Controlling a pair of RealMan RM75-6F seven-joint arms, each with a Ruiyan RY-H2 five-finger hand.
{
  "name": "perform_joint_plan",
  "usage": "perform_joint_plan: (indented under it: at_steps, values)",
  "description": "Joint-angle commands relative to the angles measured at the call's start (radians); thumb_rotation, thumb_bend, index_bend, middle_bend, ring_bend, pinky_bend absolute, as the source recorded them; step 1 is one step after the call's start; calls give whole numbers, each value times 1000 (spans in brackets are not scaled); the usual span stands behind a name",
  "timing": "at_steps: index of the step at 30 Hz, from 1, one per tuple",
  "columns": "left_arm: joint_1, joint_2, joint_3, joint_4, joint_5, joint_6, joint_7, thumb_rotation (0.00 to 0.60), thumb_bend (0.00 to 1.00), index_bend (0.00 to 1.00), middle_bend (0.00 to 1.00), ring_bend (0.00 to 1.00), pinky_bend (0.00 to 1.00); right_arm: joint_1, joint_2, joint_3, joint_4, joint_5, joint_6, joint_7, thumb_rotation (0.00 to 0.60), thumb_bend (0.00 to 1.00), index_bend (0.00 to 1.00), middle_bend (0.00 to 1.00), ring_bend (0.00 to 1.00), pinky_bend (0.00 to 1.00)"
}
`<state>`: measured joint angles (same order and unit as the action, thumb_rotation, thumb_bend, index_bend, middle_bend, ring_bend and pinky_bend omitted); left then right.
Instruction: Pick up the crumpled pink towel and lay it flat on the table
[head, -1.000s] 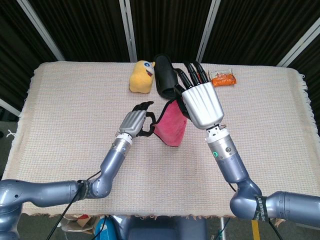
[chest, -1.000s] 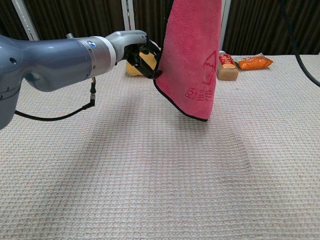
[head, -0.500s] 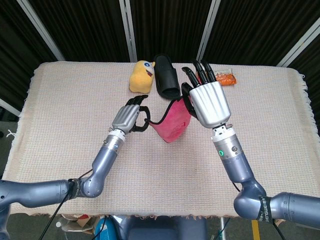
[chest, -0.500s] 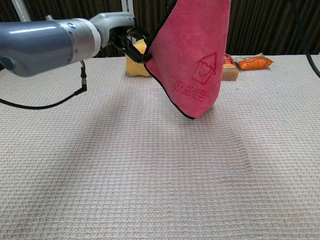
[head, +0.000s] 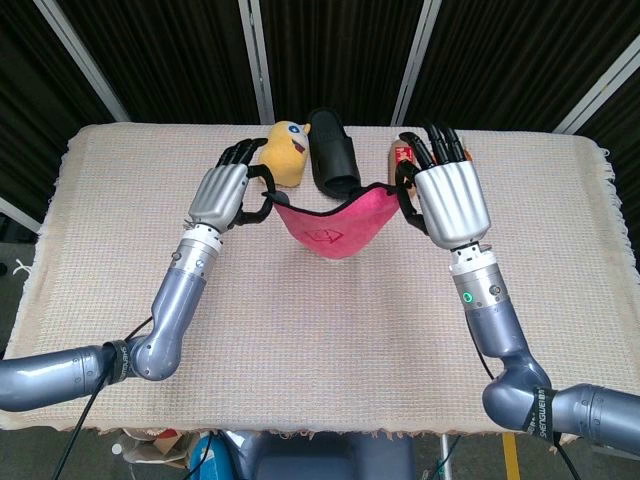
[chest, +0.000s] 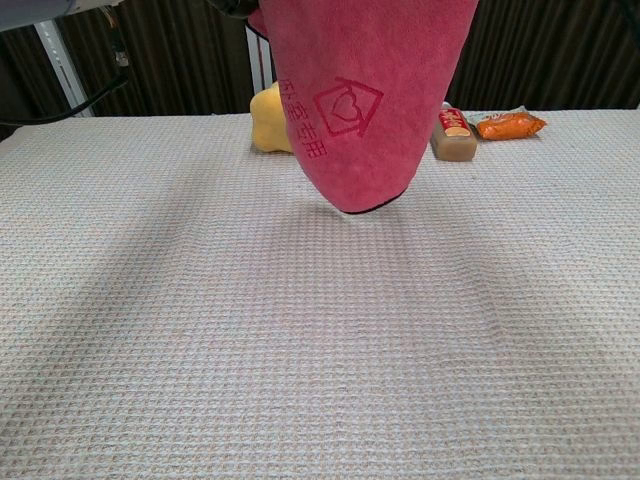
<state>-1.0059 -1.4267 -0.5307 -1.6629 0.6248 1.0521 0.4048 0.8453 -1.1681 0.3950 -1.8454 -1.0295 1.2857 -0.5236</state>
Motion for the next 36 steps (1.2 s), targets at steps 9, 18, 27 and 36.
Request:
perform_joint_plan:
  at_steps: [9, 18, 27, 36]
  values:
    - [-34, -11, 15, 53, -54, 6, 23, 600, 524, 603, 63, 0, 10, -14, -44, 5, 154, 29, -33, 105, 600, 496, 655, 236, 83, 90]
    - [-91, -50, 12, 129, -66, 0, 39, 600, 524, 604, 63, 0, 11, -4, -65, 6, 242, 32, -84, 159, 600, 496, 656, 236, 83, 90]
    - [-159, -71, -9, 196, -65, 1, 77, 600, 523, 606, 68, 0, 10, 3, -92, 8, 317, 33, -112, 197, 600, 496, 655, 236, 83, 89]
    - [-234, -111, -28, 252, -64, 19, 114, 600, 523, 607, 69, 0, 10, 4, -108, 14, 375, 31, -124, 231, 600, 496, 656, 236, 83, 90]
